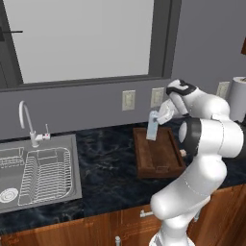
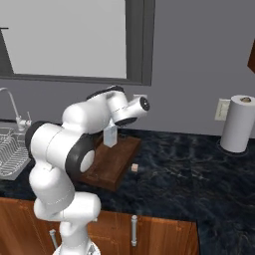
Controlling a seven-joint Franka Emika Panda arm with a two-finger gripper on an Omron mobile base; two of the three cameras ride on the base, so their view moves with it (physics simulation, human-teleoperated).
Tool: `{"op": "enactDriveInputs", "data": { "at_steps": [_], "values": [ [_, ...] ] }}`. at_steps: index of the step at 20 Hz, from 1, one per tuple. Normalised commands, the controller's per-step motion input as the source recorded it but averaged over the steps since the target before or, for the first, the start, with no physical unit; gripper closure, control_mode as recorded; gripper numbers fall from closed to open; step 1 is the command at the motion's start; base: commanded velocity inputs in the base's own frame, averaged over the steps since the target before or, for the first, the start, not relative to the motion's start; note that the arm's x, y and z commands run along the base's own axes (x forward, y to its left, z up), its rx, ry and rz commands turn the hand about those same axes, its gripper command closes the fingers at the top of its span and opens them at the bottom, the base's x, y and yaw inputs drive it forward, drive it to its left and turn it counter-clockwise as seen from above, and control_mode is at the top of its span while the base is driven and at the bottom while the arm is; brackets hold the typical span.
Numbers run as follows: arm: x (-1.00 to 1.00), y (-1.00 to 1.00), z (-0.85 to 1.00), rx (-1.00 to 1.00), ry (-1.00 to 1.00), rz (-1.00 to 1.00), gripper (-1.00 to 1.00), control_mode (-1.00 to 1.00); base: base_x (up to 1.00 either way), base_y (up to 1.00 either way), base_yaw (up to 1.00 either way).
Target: Take out the milk from the fridge and place it on the tray on the counter. Then take the sugar cube near the tray and place it in the tray.
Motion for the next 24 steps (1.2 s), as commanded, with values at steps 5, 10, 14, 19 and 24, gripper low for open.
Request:
{"op": "enactDriveInputs", "data": {
  "at_steps": [5, 10, 14, 19, 24],
  "values": [
    [0.08, 0.0, -0.39, 0.0, 0.0, 0.01, 1.0, -1.0, 0.0, 0.0, 0.0],
    [0.2, 0.0, -0.39, 0.0, -0.01, 0.03, 1.0, -1.0, 0.0, 0.0, 0.0],
    [0.22, 0.0, -0.44, 0.0, 0.0, 0.04, 1.0, -1.0, 0.0, 0.0, 0.0],
    [0.05, 0.0, -0.39, 0.0, 0.0, 0.06, 1.0, -1.0, 0.0, 0.0, 0.0],
    [-0.02, 0.0, -0.15, 0.0, -0.08, 0.03, 1.0, -1.0, 0.0, 0.0, 0.0]
  ]
}}
